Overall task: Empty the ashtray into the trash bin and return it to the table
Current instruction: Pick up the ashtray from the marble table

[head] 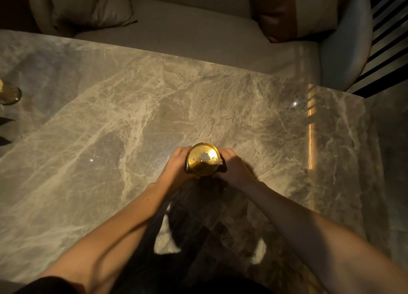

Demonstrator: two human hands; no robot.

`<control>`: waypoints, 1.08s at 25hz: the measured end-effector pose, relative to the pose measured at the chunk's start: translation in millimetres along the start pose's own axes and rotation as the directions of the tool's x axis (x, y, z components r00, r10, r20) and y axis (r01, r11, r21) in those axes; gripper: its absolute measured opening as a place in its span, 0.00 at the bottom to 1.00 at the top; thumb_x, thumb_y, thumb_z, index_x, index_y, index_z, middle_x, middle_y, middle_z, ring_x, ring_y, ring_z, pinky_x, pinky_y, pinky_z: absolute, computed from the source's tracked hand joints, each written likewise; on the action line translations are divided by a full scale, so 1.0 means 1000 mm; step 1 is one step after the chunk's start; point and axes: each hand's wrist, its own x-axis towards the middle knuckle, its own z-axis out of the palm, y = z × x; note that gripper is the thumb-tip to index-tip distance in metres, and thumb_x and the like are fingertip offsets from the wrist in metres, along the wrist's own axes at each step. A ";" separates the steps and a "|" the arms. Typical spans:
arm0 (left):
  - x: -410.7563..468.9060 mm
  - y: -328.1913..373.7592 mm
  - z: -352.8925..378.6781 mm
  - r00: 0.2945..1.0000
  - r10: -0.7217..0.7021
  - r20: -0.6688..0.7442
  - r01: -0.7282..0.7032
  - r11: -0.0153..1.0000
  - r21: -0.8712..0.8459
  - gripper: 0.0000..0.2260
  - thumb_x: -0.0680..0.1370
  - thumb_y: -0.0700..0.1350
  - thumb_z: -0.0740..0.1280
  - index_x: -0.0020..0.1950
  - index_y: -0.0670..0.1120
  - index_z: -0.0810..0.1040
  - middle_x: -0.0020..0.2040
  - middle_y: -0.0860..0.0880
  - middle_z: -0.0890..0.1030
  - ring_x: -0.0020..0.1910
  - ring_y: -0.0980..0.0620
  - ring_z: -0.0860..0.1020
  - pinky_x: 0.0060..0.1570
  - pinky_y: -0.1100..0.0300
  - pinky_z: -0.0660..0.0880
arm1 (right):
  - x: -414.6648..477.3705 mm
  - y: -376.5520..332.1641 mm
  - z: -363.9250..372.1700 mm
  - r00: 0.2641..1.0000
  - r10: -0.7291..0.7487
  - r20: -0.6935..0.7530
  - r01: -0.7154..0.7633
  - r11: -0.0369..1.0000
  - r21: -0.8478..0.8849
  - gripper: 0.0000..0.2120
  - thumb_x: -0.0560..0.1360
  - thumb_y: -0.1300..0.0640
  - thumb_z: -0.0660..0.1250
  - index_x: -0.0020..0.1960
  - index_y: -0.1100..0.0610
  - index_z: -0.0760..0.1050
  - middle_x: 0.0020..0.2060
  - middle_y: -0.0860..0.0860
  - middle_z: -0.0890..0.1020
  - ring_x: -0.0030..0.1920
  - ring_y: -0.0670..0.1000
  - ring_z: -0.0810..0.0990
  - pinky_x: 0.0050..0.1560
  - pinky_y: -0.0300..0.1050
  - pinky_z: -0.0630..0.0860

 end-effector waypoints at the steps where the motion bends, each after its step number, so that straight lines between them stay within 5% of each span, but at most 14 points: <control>1: 0.000 0.001 0.000 1.000 0.001 -0.005 -0.001 1.000 -0.008 0.45 0.61 0.48 0.83 0.75 0.44 0.68 0.69 0.42 0.71 0.67 0.44 0.72 0.63 0.60 0.67 | -0.001 0.000 0.000 1.000 -0.009 -0.008 0.009 1.000 0.011 0.37 0.63 0.58 0.79 0.70 0.58 0.69 0.61 0.57 0.76 0.60 0.55 0.77 0.54 0.38 0.69; 10: -0.016 0.020 -0.017 0.990 0.117 -0.082 -0.125 0.988 -0.096 0.42 0.64 0.56 0.81 0.73 0.45 0.70 0.66 0.47 0.73 0.63 0.55 0.71 0.63 0.62 0.66 | -0.014 -0.007 -0.019 0.993 -0.085 -0.084 0.093 0.992 0.090 0.36 0.64 0.56 0.80 0.69 0.58 0.70 0.59 0.53 0.76 0.55 0.46 0.76 0.56 0.39 0.77; 16: -0.029 0.045 -0.030 0.976 0.186 -0.114 -0.207 0.955 -0.213 0.42 0.61 0.56 0.82 0.70 0.47 0.70 0.64 0.51 0.77 0.63 0.54 0.76 0.65 0.59 0.71 | -0.029 -0.019 -0.058 0.997 -0.080 -0.018 0.082 0.987 0.142 0.38 0.64 0.51 0.80 0.70 0.53 0.69 0.57 0.45 0.73 0.53 0.36 0.73 0.50 0.22 0.67; 21: -0.038 0.069 -0.018 0.966 0.254 -0.056 -0.260 0.924 -0.281 0.46 0.60 0.62 0.78 0.74 0.50 0.67 0.68 0.51 0.74 0.67 0.57 0.73 0.69 0.62 0.67 | -0.064 -0.008 -0.083 1.000 0.003 0.027 -0.012 0.944 0.328 0.38 0.64 0.55 0.80 0.70 0.49 0.69 0.61 0.44 0.75 0.58 0.40 0.76 0.57 0.34 0.74; 24: -0.043 0.092 0.003 0.964 0.263 -0.034 -0.260 0.911 -0.319 0.41 0.60 0.62 0.78 0.70 0.56 0.70 0.62 0.56 0.75 0.63 0.63 0.74 0.64 0.72 0.68 | -0.089 0.007 -0.100 1.000 0.019 0.023 -0.027 0.903 0.428 0.35 0.65 0.61 0.79 0.69 0.51 0.70 0.60 0.46 0.76 0.55 0.36 0.78 0.53 0.32 0.76; 27: -0.048 0.120 0.035 0.969 0.244 -0.041 -0.241 0.898 -0.367 0.40 0.59 0.58 0.82 0.69 0.56 0.72 0.63 0.54 0.76 0.62 0.63 0.75 0.64 0.71 0.69 | -0.113 0.035 -0.118 0.999 0.034 0.029 -0.043 0.883 0.467 0.35 0.66 0.62 0.78 0.70 0.52 0.69 0.60 0.47 0.77 0.56 0.40 0.78 0.56 0.36 0.76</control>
